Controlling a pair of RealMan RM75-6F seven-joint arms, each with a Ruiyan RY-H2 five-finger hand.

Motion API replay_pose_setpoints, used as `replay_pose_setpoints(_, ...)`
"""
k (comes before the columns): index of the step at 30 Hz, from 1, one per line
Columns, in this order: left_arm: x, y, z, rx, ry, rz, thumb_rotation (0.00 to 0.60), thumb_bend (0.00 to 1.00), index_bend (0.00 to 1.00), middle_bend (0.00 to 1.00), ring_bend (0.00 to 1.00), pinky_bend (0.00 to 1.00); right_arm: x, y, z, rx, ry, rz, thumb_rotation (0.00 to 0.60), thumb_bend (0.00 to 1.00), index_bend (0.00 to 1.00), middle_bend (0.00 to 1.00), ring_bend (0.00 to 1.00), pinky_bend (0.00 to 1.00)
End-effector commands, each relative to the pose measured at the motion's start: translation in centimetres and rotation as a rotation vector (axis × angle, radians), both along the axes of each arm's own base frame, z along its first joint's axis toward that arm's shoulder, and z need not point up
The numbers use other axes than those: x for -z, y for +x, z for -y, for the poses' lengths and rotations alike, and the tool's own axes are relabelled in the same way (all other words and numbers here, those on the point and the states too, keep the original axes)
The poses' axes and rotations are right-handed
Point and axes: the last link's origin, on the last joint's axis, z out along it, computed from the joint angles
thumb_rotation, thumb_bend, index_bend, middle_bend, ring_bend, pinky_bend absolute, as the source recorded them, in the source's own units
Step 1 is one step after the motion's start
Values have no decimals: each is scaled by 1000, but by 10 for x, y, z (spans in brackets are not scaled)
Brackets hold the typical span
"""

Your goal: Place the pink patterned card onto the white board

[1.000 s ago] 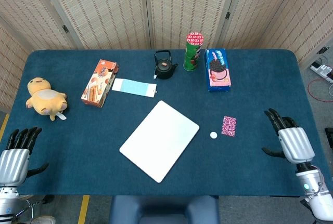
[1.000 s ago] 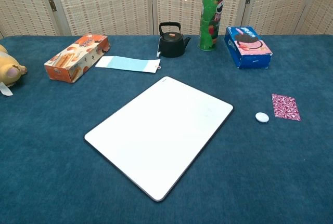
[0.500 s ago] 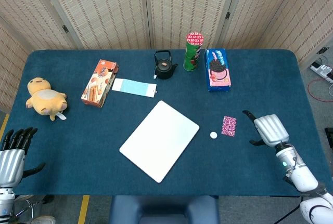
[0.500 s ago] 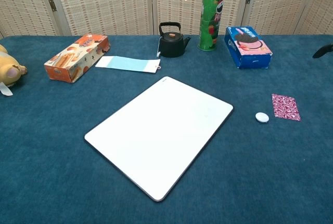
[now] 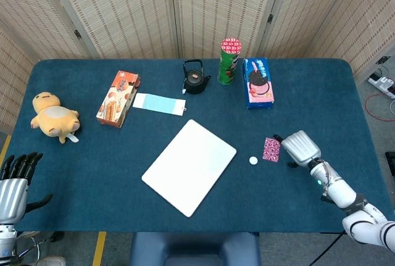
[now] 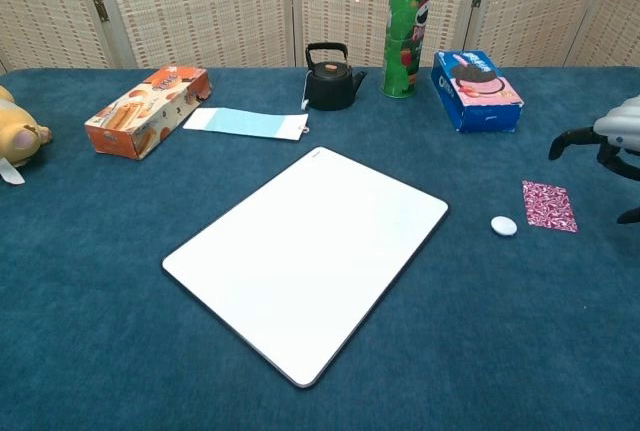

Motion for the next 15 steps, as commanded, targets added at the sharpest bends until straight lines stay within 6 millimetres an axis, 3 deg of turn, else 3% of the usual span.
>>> replay_pose_setpoints(1,0,0,0,-1,1,0,600,155,136,156,124,53,14,2,6,-39,42,-17,534,52,239,781,966,804)
replay_pose_setpoints(15,0,-4,3,-19,7,3,600,155,133,156,124,53,34,1,27,-69,71,-46,540,53,259,782,961,804)
